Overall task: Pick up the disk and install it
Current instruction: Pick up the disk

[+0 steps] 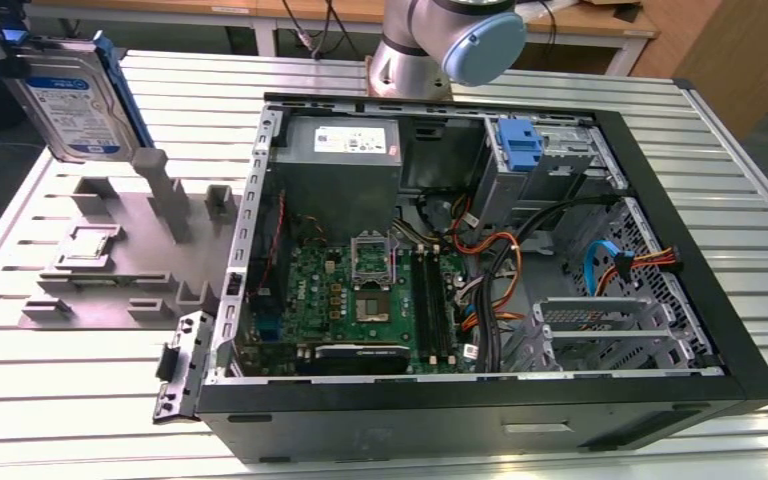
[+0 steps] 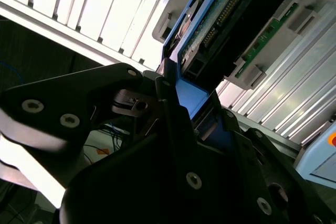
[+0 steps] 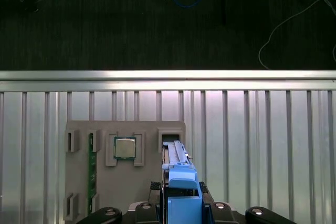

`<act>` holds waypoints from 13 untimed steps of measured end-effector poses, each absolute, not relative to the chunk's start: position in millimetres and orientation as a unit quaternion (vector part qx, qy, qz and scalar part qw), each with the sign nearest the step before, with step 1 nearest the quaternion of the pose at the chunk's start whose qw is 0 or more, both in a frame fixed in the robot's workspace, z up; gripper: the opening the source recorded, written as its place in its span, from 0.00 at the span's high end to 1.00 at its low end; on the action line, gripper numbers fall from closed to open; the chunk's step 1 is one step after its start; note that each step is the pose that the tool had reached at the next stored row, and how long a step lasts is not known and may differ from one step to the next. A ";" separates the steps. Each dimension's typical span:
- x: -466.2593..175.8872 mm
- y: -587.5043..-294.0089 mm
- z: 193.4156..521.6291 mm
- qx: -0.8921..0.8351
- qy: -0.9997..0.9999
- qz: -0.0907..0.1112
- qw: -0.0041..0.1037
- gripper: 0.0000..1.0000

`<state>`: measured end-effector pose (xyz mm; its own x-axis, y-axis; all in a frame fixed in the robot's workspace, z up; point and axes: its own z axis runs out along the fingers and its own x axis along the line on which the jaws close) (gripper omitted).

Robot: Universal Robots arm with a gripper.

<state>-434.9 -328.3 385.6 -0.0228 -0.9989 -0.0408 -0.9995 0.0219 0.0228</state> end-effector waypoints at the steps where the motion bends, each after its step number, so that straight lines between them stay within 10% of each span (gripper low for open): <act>1: -434.9 -328.3 385.9 -0.699 0.715 0.022 0.007 0.64; 13: -434.9 -328.3 390.1 -0.699 0.715 0.022 0.007 0.64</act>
